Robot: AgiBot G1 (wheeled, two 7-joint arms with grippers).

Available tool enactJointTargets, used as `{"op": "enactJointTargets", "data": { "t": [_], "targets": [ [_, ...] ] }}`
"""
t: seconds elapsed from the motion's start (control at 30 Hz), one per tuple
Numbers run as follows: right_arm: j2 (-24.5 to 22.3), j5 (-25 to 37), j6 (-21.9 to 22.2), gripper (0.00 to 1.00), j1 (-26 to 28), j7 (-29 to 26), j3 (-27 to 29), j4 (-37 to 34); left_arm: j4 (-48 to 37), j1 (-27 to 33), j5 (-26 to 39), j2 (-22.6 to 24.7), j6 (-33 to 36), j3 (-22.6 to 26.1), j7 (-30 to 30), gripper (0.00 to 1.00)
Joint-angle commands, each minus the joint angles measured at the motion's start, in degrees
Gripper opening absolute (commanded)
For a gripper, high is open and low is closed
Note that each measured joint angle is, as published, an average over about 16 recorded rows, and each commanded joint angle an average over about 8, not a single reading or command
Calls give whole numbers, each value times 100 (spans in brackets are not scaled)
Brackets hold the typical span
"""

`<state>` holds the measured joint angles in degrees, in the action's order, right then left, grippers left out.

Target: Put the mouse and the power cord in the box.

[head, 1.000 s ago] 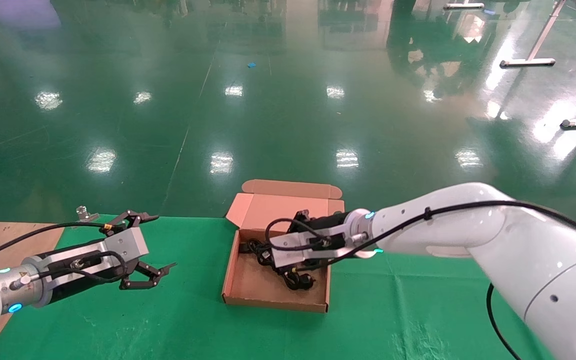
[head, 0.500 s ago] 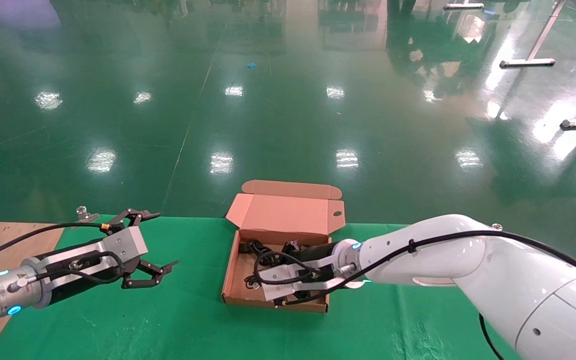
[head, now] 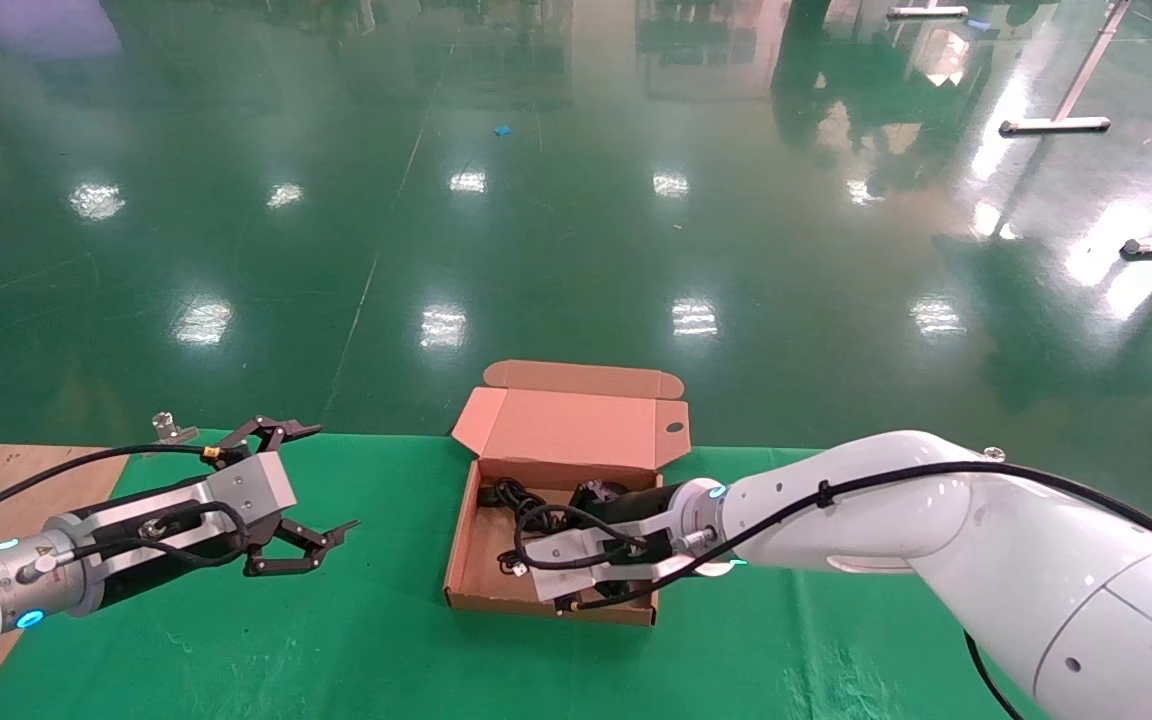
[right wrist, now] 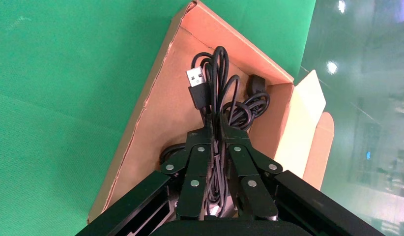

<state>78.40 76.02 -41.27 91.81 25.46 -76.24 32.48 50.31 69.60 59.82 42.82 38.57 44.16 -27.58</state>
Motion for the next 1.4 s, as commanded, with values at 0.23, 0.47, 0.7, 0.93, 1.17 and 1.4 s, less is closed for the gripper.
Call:
{"op": "enactJointTargets", "data": {
  "t": [0.23, 0.47, 0.7, 0.93, 1.17, 1.4],
  "targets": [
    [0, 13, -12, 100, 7, -1, 24, -7, 2, 4, 5, 2, -4, 4, 2, 100],
    [-22, 9, -48, 100, -5, -22, 73, 10, 12, 5, 6, 0, 4, 1, 15, 100],
    [-329, -234, -361, 100, -220, -278, 497, 301, 170, -50, -117, -53, 322, -190, 274, 100],
    [-836, -636, -877, 100, -574, -701, 1196, 782, 441, -145, -328, -145, 874, -520, 721, 100],
    [-1343, -1039, -1393, 100, -929, -1124, 1895, 1264, 712, -239, -539, -236, 1426, -850, 1169, 100],
    [-1847, -1439, -1906, 100, -1282, -1544, 2590, 1743, 982, -334, -749, -327, 1975, -1178, 1614, 100]
  ]
}}
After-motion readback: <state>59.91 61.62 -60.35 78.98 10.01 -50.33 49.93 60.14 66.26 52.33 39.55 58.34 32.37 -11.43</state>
